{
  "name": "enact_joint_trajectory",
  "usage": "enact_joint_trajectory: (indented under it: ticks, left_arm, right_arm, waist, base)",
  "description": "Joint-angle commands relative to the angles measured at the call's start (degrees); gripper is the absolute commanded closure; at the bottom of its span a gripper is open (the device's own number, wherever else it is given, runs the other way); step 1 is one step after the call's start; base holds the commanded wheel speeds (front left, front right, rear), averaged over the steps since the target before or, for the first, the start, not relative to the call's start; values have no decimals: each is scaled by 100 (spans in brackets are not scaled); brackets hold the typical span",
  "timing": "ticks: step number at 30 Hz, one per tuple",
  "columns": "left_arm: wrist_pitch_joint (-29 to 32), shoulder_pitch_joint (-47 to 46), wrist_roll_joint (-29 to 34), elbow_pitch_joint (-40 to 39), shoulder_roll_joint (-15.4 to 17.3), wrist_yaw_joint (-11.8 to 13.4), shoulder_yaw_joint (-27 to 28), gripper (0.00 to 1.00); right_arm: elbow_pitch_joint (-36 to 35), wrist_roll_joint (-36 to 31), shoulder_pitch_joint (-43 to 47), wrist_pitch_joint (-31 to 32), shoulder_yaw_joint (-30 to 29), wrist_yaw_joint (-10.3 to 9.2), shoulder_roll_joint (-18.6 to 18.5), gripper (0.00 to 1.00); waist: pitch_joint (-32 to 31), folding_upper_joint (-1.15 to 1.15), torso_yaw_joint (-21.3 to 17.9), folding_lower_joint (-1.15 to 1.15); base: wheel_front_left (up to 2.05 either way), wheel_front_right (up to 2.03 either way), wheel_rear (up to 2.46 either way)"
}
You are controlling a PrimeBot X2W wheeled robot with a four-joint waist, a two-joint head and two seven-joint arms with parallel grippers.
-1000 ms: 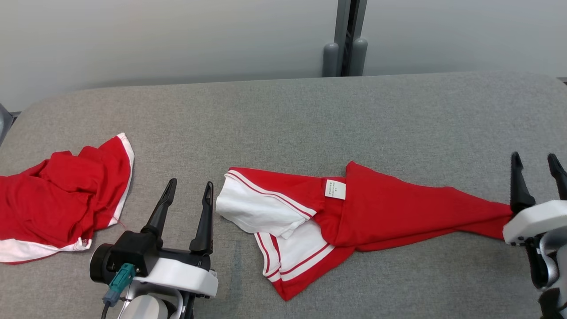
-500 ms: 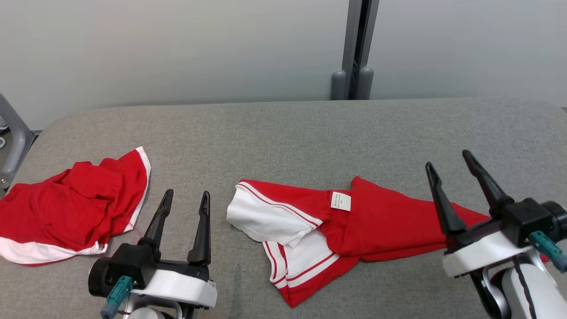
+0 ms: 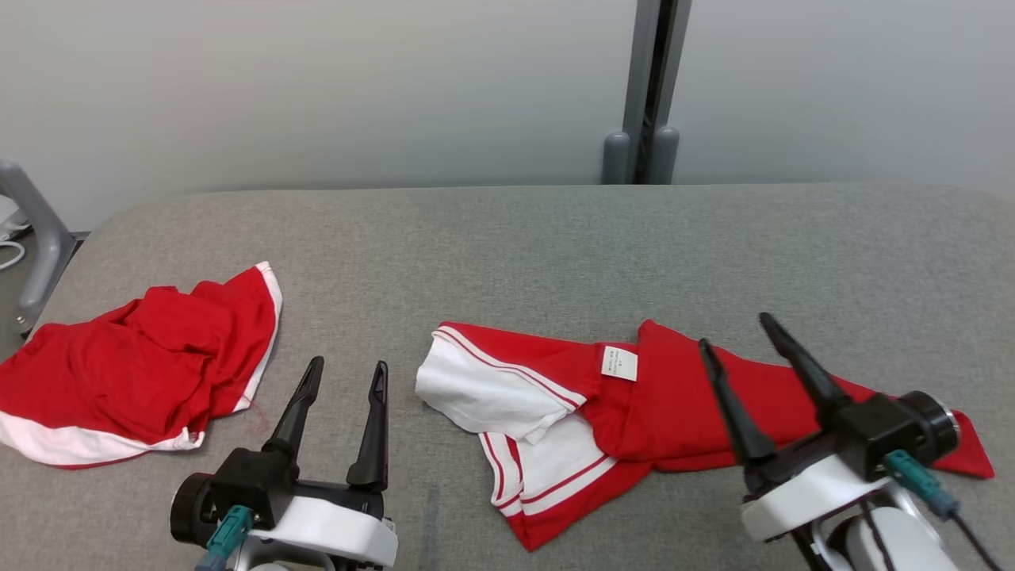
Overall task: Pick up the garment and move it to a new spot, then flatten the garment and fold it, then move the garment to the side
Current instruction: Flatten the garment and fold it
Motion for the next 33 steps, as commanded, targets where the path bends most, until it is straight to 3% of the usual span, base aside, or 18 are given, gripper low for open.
enact_joint_trajectory:
  ticks: [1,5,11,20,28,29,31,33]
  left_arm:
    - [-18,-57,-12,7,21,-12,-28,0]
    - [-18,-79,-69,36,22,-4,-118,0]
    - [-18,-162,-93,144,21,33,-193,0]
    - [-18,-302,-244,232,20,44,-402,0]
    - [-18,-374,-340,227,20,68,-522,0]
    - [-18,-372,-341,230,21,72,-531,0]
    - [-18,-367,-348,231,20,82,-540,0]
    - [-18,-378,-351,236,21,79,-548,0]
  right_arm:
    - [45,-27,-88,-10,163,-2,-49,0]
    - [434,-51,-361,-10,998,-2,-177,0]
    - [1176,16,-840,-10,1743,-2,-254,0]
    - [2671,371,-1693,-11,2553,-2,-245,0]
    - [3510,684,-2215,-11,2978,-2,-326,0]
    - [3658,770,-2237,-10,3049,-2,-317,43]
    - [3834,899,-2357,-11,3184,-2,-306,100]
    - [3932,1005,-2488,-11,3264,-2,-359,100]
  waist:
    - [11,0,69,0]
    - [75,0,338,0]
    - [259,0,700,0]
    - [522,0,1352,0]
    - [683,0,1718,0]
    - [697,0,1744,0]
    - [723,0,1784,0]
    - [742,0,1824,0]
  base:
    - [0,0,0]
    - [0,0,0]
    - [0,0,0]
    - [0,0,0]
    - [0,0,0]
    - [0,0,0]
    - [0,0,0]
    - [0,0,0]
